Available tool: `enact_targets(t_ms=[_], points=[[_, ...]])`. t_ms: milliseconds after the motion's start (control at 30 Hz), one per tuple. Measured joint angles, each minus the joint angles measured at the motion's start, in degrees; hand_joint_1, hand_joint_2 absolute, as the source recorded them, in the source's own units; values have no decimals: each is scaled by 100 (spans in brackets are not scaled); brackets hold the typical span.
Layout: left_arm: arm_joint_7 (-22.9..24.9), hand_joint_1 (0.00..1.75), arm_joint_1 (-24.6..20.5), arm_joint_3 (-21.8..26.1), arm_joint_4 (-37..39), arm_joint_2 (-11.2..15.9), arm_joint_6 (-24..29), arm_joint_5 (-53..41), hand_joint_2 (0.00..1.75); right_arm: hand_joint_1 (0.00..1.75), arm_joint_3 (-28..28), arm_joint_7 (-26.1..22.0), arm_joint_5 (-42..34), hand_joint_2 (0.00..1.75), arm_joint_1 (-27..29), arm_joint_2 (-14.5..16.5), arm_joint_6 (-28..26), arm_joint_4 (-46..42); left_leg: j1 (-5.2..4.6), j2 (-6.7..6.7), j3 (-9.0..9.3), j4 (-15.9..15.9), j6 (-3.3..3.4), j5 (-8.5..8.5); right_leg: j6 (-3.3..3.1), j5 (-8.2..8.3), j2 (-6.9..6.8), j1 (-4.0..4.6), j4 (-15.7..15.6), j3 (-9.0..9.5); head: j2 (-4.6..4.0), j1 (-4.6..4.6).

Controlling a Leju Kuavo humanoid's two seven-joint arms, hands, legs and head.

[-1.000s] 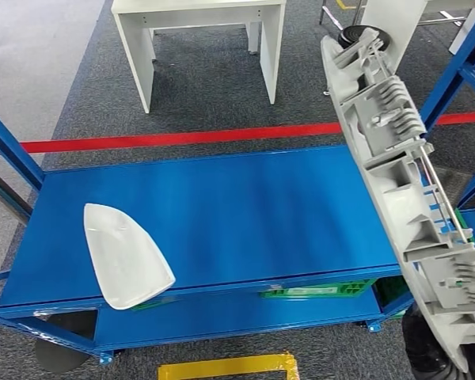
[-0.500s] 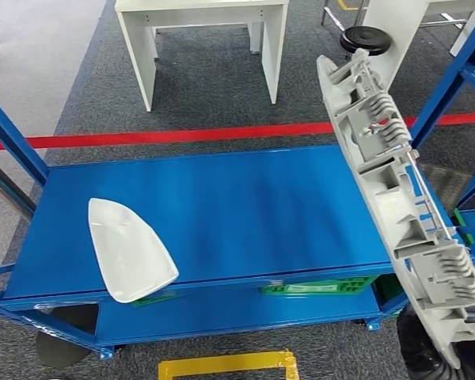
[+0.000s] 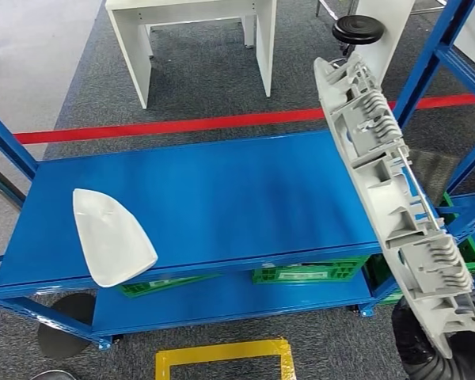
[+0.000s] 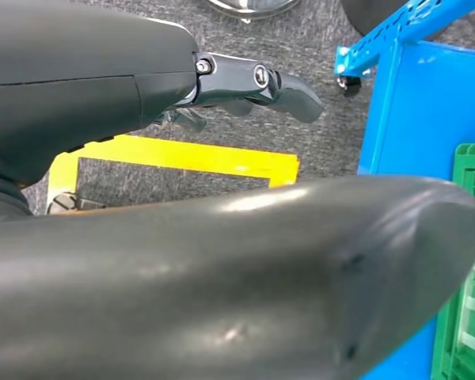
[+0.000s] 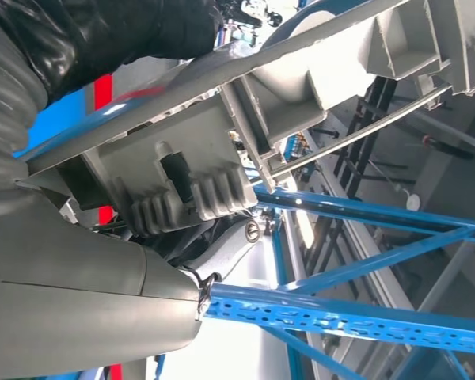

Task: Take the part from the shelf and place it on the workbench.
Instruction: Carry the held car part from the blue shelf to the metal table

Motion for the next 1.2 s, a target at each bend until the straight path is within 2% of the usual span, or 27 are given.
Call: enact_targets(t_ms=[67, 167, 200, 233, 267, 333, 367, 400, 433, 500, 567, 600, 667, 700, 733, 767, 833, 867, 900, 933, 967, 1000, 1033, 1067, 1100, 1133, 1200], points=[[0, 0, -14, -7, 1, 9, 1, -4, 0, 175, -2, -1, -7, 175, -1, 1, 0, 0, -39, 4, 326, -631, 62, 175, 47, 77, -4, 10, -11, -36, 0, 3], [0, 0, -20, -11, 2, 16, 2, -7, 0, 175, -4, -1, -9, 175, 0, 2, 0, 0, -66, 8, 320, -798, 85, 292, 160, 200, -17, -15, -55, -57, 0, -11], [0, 0, -21, -11, 2, 15, 2, -7, 0, 175, -4, -2, -9, 175, 3, 2, 0, 1, -56, 17, 287, -828, 103, 355, 193, 164, -12, -22, -38, -80, 0, -12], [0, 0, -24, -13, 2, 14, 2, -7, 0, 175, -5, -2, -11, 175, 3, 2, 0, 2, -41, 29, 237, -857, 129, 425, 225, 26, -7, -23, 52, -128, 0, -1], [0, 0, -26, -15, 2, 11, 2, -8, 0, 175, -5, -3, -14, 175, 2, 2, 0, 3, -26, 42, 174, -879, 152, 495, 253, -210, -1, -26, 256, -201, 0, 15], [0, 0, -29, -19, 2, 11, 2, -9, 0, 175, -4, -3, -23, 175, 1, 2, 0, 7, -27, 60, 22, -867, 178, 607, 302, -756, 3, -33, 927, -373, 0, 50], [0, 0, -28, -20, 2, 11, 2, -9, 0, 175, -3, -3, -31, 175, 2, 2, 0, 11, -27, 66, -59, -853, 175, 664, 320, -900, 2, -36, 1253, -417, 0, 60], [0, 0, -27, -20, 2, 10, 2, -10, 0, 175, -3, -2, -39, 175, 4, 2, 0, 17, -26, 72, -144, -834, 168, 718, 337, -906, 2, -39, 1445, -396, 0, 62], [0, 0, -27, -20, 2, 8, 3, -13, 0, 175, -4, -2, -50, 175, 4, 2, 0, 23, -22, 76, -232, -806, 156, 767, 349, -795, 1, -43, 1445, -282, 0, 63], [0, 0, -29, -21, 2, 2, 8, -19, 0, 175, -5, -1, -80, 175, -1, 2, 0, 28, -13, 77, -390, -724, 114, 837, 362, -521, 0, -62, 849, 224, 0, 65], [0, 0, -31, -22, 3, -3, 13, -25, 0, 175, -5, -1, -112, 175, -11, 1, 0, 29, -25, 73, -504, -626, 57, 889, 340, -533, 8, -58, 89, 751, 0, 69], [0, 0, -33, -22, 3, -3, 14, -28, 0, 175, -4, -1, -128, 175, -13, 1, 0, 30, -34, 72, -540, -593, 27, 924, 309, -602, 14, -50, -119, 857, 0, 69], [0, 0, -30, -22, 4, 0, 14, -33, 0, 175, -1, -2, -158, 175, -8, -1, 0, 36, -34, 66, -589, -574, -32, 1009, 216, -609, 16, -33, -197, 827, 0, 63], [0, 0, -28, -22, 4, 7, 13, -34, 0, 175, 5, -2, -171, 175, -9, -1, 0, 42, -24, 59, -614, -554, -61, 997, 161, -570, 5, -36, -198, 771, 0, 63], [0, 0, -23, -22, 6, 11, 11, -35, 0, 175, 13, -2, -181, 175, -14, -2, 0, 50, -16, 51, -651, -481, -94, 894, 105, -521, -7, -41, -202, 725, 0, 52], [0, 0, -17, -22, 8, 14, 9, -35, 0, 175, 23, -2, -191, 175, -20, -3, 0, 60, -8, 44, -707, -312, -124, 693, 52, -467, -19, -50, -210, 670, 0, 32], [0, 0, -14, -22, 13, 11, 4, -35, 0, 175, 37, -2, -210, 175, -27, -4, 0, 83, 7, 39, -855, 323, -169, 122, -7, -352, -31, -44, -205, 536, 0, -13], [0, 0, -16, -22, 13, 10, 2, -35, 0, 175, 43, -2, -222, 175, -28, -5, 0, 98, 13, 39, -904, 665, -178, -76, -17, -291, -36, -36, -196, 466, 0, -26], [0, 0, -19, -22, 13, 10, 1, -35, 0, 175, 48, -2, -233, 175, -30, -5, 0, 114, 14, 38, -900, 900, -177, -142, -19, -226, -37, -26, -183, 390, 0, -30], [0, 0, -23, -22, 13, 11, -3, -35, 0, 175, 55, -1, -240, 175, -30, -6, 0, 129, 14, 38, -820, 958, -165, -67, -19, -164, -39, -16, -167, 310, 0, -33], [0, 0, -25, -22, 13, 11, -5, -35, 0, 175, 61, -1, -245, 175, -31, -7, 0, 145, 11, 36, -648, 812, -140, 95, -16, -105, -38, -5, -150, 224, 0, -34], [0, 0, -28, -22, 13, 13, -7, -35, 0, 175, 65, 0, -249, 175, -31, -8, 0, 157, 3, 34, -397, 490, -100, 262, -9, -50, -36, 5, -135, 145, 0, -35], [0, 0, -33, -22, 13, 17, -4, -35, 0, 175, 68, 1, -253, 175, -31, -8, 0, 168, -9, 30, -108, 59, -46, 337, 7, 0, -35, 19, -124, 80, 0, -35], [-1, 0, -39, -22, 14, 23, 2, -37, 0, 175, 71, 0, -257, 175, -35, -10, 0, 178, -23, 26, 151, -361, -3, 343, 32, 52, -38, 24, -118, 34, 0, -33], [-1, 0, -46, -23, 14, 28, 7, -39, 0, 175, 74, -1, -263, 175, -43, -11, 0, 186, -42, 23, 315, -664, 31, 304, 65, 105, -45, 21, -118, 2, 0, -32], [-2, 0, -50, -24, 15, 33, 10, -41, 0, 175, 78, -1, -268, 175, -52, -13, 0, 193, -62, 21, 385, -833, 53, 257, 103, 159, -54, 11, -124, -21, 0, -32], [-2, 0, -41, -25, 15, 33, 10, -42, 0, 175, 88, -1, -277, 175, -64, -19, 0, 206, -74, 30, 326, -912, 85, 338, 173, 229, -57, -14, -137, -55, 0, -35]])
